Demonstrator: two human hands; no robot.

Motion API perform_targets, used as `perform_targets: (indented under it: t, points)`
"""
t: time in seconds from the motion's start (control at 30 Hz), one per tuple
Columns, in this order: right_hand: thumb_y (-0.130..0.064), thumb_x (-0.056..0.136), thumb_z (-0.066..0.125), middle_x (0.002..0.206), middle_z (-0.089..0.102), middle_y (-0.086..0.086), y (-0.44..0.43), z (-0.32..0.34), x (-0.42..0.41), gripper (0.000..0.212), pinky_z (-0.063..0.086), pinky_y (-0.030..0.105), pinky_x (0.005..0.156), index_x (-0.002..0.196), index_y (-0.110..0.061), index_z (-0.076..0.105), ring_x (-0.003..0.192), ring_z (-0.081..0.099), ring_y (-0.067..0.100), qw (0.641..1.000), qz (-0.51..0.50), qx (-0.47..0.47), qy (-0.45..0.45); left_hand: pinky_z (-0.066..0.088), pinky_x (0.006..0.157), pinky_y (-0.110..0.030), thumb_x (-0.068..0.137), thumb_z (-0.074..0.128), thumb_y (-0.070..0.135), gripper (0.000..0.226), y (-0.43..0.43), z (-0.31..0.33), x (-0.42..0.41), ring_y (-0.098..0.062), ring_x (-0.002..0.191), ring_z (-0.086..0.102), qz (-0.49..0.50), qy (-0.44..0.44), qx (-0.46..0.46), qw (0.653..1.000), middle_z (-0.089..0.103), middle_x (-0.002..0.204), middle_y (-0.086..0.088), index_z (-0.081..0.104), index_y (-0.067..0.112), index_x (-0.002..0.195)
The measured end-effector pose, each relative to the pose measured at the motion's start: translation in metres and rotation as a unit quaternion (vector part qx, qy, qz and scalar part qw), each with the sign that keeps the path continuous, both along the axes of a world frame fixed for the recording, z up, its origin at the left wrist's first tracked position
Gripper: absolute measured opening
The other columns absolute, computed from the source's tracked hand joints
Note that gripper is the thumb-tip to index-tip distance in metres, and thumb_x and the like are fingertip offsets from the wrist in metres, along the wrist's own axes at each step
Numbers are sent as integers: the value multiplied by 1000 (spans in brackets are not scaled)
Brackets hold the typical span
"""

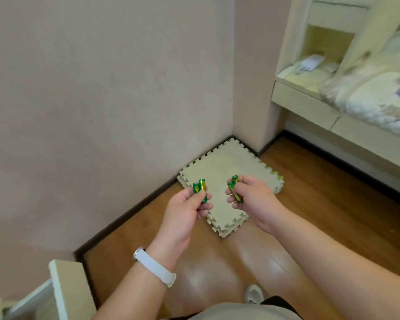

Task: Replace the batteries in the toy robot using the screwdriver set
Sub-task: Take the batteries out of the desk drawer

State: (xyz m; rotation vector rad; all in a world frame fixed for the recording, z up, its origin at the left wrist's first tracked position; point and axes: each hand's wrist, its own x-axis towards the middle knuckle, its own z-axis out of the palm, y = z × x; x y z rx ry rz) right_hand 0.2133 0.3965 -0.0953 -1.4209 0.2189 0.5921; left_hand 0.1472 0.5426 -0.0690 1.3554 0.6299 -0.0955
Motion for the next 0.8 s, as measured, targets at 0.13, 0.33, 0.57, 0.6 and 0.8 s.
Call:
perform_targets:
  t: [0.13, 0.33, 0.57, 0.6, 0.8]
  points:
    - [-4, 90, 46, 83, 61, 8, -71, 11, 22, 16, 45, 27, 58, 93, -11, 60, 65, 57, 16, 997, -72, 8, -7, 46, 60, -21, 101, 54, 8, 14, -60, 14, 42, -10, 65, 61, -67, -4, 16, 998, 71, 84, -2, 67, 13, 98]
    - [-3, 90, 46, 83, 61, 9, -136, 24, 50, 18, 45, 28, 60, 97, -9, 61, 66, 56, 17, 985, -166, 36, -16, 47, 59, -19, 101, 54, 9, 13, -115, 33, 98, -9, 64, 61, -145, -25, 28, 989, 70, 85, -2, 66, 14, 100]
    - [-3, 93, 46, 84, 62, 9, -195, 27, 83, 19, 45, 30, 65, 104, -5, 61, 70, 56, 17, 968, -252, -6, 8, 49, 56, -17, 101, 54, 8, 13, -171, 26, 176, -9, 64, 63, -216, -11, 7, 976, 72, 86, -3, 67, 11, 102]
    - [-3, 93, 45, 84, 62, 8, -204, 26, 91, 19, 46, 30, 64, 103, -6, 61, 70, 56, 17, 963, -269, -16, 12, 50, 56, -16, 101, 54, 8, 14, -179, 23, 189, -9, 64, 63, -223, -9, -1, 975, 72, 86, -3, 68, 10, 102]
    - [-7, 95, 45, 83, 63, 8, -245, 29, 144, 18, 48, 30, 64, 103, -8, 61, 69, 57, 16, 930, -361, -66, 32, 51, 56, -18, 101, 54, 10, 14, -219, 12, 272, -11, 66, 63, -289, 14, -50, 956, 71, 86, -6, 67, 10, 103]
